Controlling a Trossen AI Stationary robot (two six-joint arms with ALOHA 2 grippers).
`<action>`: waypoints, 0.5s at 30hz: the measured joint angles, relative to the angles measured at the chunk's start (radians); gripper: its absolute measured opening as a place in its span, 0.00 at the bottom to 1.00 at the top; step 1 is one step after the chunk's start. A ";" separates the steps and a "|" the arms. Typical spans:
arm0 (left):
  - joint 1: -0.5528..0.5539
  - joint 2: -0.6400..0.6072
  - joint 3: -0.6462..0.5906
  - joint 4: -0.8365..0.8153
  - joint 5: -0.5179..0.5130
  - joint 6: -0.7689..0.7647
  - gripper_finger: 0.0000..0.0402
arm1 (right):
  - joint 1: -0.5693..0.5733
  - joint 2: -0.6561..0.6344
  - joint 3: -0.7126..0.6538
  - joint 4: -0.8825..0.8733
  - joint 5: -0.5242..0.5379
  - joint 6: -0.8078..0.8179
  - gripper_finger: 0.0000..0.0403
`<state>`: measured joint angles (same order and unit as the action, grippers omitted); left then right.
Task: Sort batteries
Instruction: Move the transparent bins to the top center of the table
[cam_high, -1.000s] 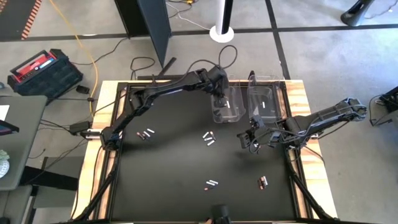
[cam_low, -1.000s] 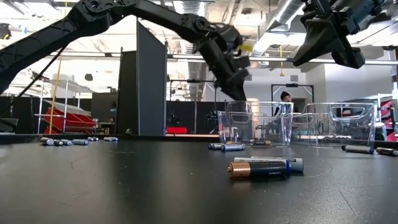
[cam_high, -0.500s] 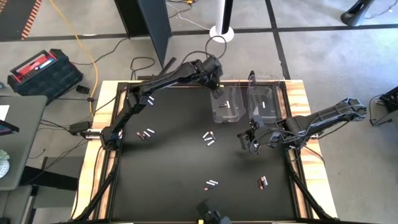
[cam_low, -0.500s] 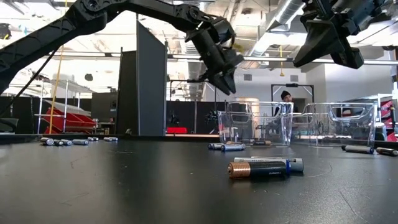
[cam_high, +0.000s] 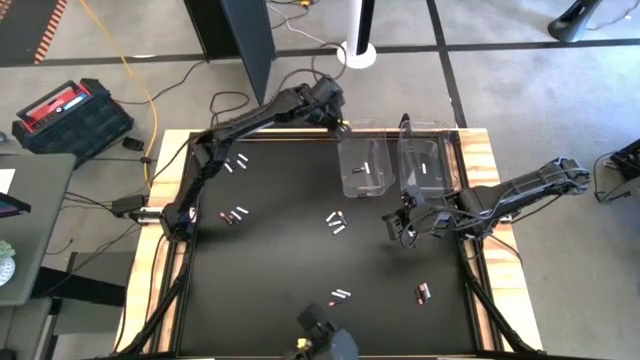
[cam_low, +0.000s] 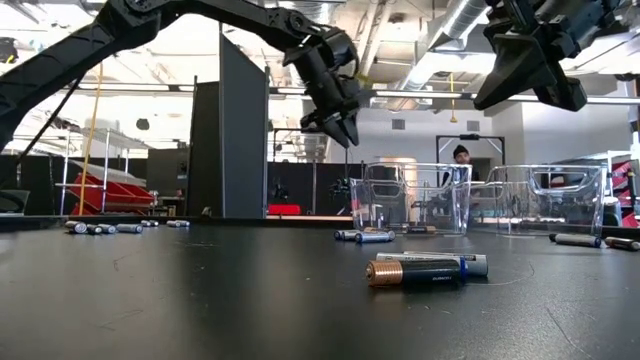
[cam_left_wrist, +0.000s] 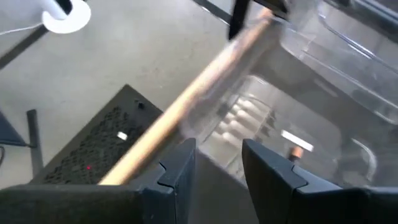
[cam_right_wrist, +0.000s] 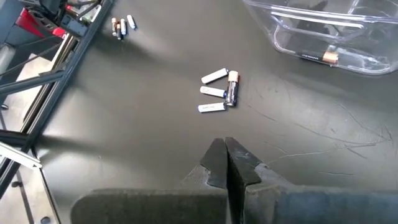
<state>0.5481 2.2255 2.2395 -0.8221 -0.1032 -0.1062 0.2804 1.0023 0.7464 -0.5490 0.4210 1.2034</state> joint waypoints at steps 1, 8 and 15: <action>0.008 -0.015 -0.025 0.012 -0.001 0.000 0.32 | -0.002 0.000 0.000 0.000 0.000 0.000 0.02; 0.069 -0.178 -0.332 0.216 0.056 0.017 0.32 | -0.065 0.000 0.000 0.000 0.000 -0.002 0.02; 0.129 -0.420 -0.762 0.532 0.100 0.035 0.32 | -0.233 0.000 0.000 0.012 0.000 -0.024 0.02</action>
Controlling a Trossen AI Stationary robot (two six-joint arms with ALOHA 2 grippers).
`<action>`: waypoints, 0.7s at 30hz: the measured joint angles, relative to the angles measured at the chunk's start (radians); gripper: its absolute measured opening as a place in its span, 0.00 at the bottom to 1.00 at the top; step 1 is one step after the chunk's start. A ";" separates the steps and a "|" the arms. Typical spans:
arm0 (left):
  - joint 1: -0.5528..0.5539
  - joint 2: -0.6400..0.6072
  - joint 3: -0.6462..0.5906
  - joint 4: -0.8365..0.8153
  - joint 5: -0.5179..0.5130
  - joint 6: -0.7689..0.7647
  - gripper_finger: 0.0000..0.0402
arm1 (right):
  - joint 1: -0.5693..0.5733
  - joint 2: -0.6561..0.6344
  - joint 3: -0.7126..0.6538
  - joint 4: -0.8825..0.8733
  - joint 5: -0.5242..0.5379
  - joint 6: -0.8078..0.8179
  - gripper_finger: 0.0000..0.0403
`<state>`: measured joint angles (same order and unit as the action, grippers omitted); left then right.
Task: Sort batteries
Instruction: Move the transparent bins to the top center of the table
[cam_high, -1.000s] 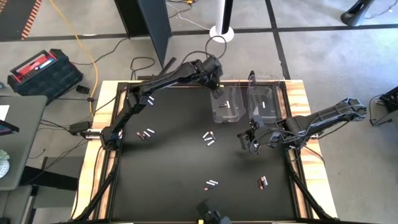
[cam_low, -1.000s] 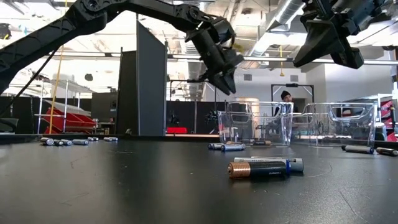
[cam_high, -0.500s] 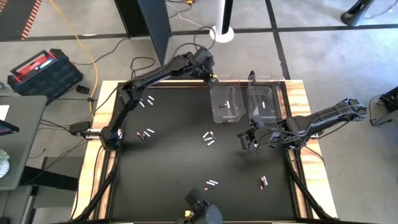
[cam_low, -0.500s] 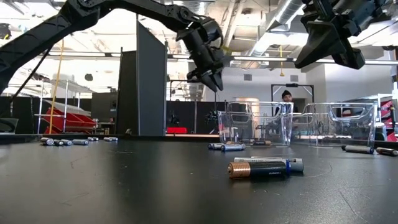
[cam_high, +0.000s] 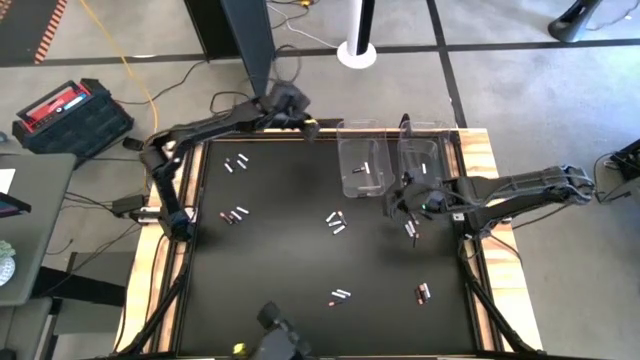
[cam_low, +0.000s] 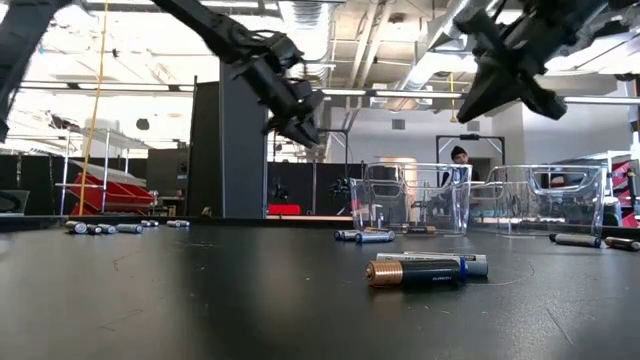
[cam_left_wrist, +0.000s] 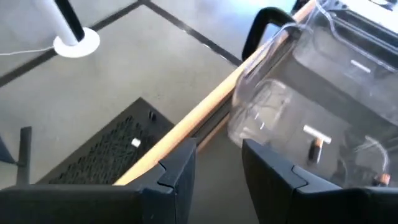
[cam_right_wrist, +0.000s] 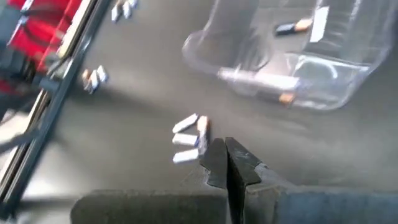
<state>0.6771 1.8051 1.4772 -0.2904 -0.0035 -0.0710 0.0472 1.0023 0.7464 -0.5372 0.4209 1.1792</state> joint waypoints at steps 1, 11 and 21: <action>0.008 -0.031 -0.053 0.031 0.003 0.000 0.32 | -0.031 0.000 0.000 0.012 0.000 -0.021 0.02; 0.086 -0.229 -0.372 0.198 0.048 0.109 0.32 | -0.442 0.000 0.146 0.115 -0.116 -0.353 0.02; 0.240 -0.407 -0.594 0.256 0.327 0.097 0.32 | -0.820 0.148 0.610 -0.354 -0.352 -0.805 0.02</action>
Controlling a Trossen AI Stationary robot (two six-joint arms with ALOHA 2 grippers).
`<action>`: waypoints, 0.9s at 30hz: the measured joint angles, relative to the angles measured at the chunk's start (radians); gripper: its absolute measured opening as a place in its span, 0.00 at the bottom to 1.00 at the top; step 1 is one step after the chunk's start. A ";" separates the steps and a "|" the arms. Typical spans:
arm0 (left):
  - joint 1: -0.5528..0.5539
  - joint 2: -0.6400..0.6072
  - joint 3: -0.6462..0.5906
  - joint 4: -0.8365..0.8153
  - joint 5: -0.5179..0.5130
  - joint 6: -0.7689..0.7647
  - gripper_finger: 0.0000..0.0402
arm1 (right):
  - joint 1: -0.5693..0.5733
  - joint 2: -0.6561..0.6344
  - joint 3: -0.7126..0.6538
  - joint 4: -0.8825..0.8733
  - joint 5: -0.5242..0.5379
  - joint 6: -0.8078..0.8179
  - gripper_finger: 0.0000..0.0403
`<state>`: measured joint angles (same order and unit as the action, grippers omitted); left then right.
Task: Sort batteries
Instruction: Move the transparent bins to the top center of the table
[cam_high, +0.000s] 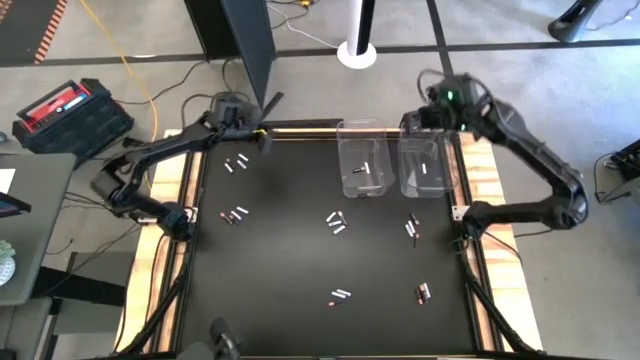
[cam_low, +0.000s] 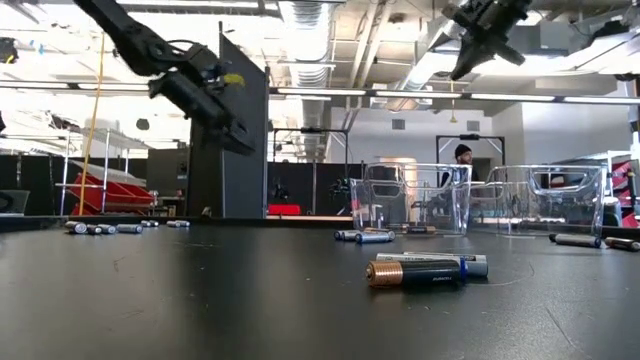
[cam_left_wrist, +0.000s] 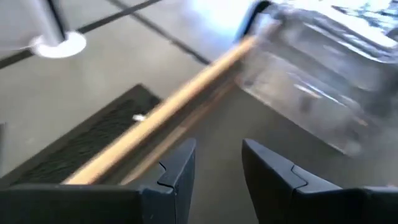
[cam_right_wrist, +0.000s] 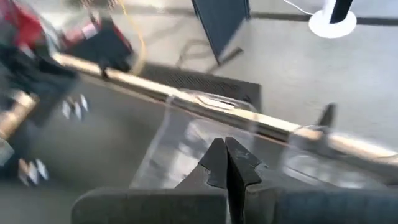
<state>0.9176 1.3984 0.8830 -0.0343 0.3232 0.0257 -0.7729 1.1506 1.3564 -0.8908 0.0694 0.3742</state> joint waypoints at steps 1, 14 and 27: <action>-0.002 -0.029 -0.021 -0.008 0.035 0.013 0.32 | -0.025 0.035 0.051 -0.066 -0.011 -0.057 0.02; -0.308 -0.437 -0.199 -0.063 -0.358 -0.129 0.32 | -0.202 0.499 0.222 -0.648 -0.019 -0.684 0.02; -0.623 -0.523 -0.235 -0.182 -0.707 -0.358 0.32 | -0.190 0.653 0.148 -0.536 0.016 -0.960 0.01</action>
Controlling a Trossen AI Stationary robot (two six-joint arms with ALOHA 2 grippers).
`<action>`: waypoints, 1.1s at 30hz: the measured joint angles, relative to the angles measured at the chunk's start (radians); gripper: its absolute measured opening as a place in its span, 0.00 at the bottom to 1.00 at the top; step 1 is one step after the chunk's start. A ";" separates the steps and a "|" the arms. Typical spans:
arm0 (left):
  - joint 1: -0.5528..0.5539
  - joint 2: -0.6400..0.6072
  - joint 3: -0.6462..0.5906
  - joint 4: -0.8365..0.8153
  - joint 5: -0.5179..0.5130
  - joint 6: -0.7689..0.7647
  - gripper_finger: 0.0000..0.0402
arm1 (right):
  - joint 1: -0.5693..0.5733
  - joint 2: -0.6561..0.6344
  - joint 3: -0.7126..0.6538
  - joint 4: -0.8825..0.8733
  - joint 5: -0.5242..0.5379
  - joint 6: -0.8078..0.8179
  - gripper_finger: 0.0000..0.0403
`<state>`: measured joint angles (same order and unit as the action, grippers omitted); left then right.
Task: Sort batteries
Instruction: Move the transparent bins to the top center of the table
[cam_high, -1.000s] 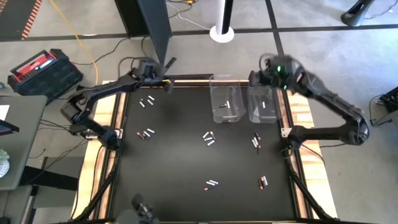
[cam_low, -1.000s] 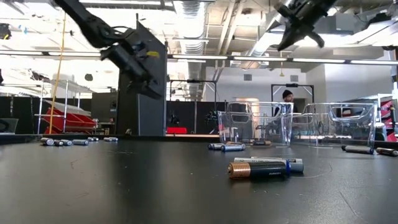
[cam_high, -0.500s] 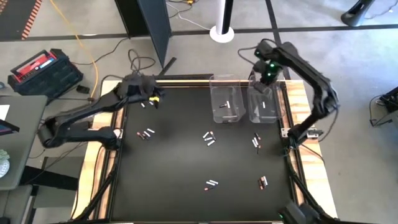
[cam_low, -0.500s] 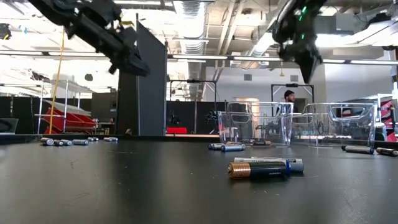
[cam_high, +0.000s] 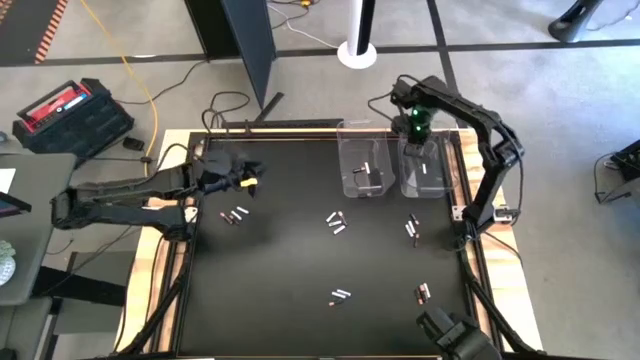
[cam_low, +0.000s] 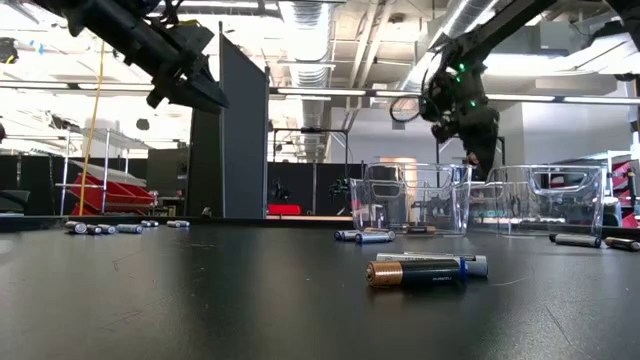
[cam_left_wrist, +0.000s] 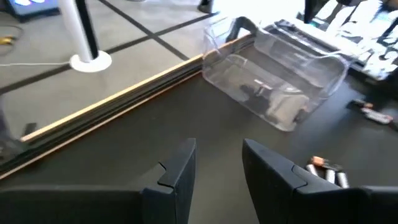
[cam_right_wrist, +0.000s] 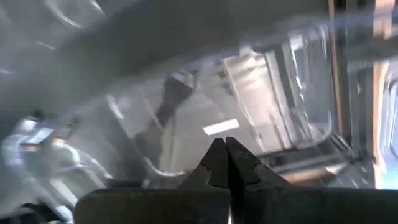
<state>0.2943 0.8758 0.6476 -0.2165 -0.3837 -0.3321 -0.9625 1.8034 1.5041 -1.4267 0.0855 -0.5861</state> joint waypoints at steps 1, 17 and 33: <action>-0.024 0.008 0.000 -0.006 -0.040 -0.014 0.32 | -0.006 -0.008 -0.035 0.020 0.026 -0.003 0.00; -0.138 0.014 0.000 -0.102 -0.201 -0.138 0.32 | 0.008 -0.029 -0.383 0.265 0.244 0.008 0.00; -0.138 0.013 0.000 -0.117 -0.145 -0.125 0.32 | 0.122 0.100 -0.363 0.368 0.276 0.082 0.00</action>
<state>0.1562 0.8890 0.6479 -0.3332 -0.5289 -0.4575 -0.8405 1.9030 1.1409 -1.0588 0.3613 -0.5045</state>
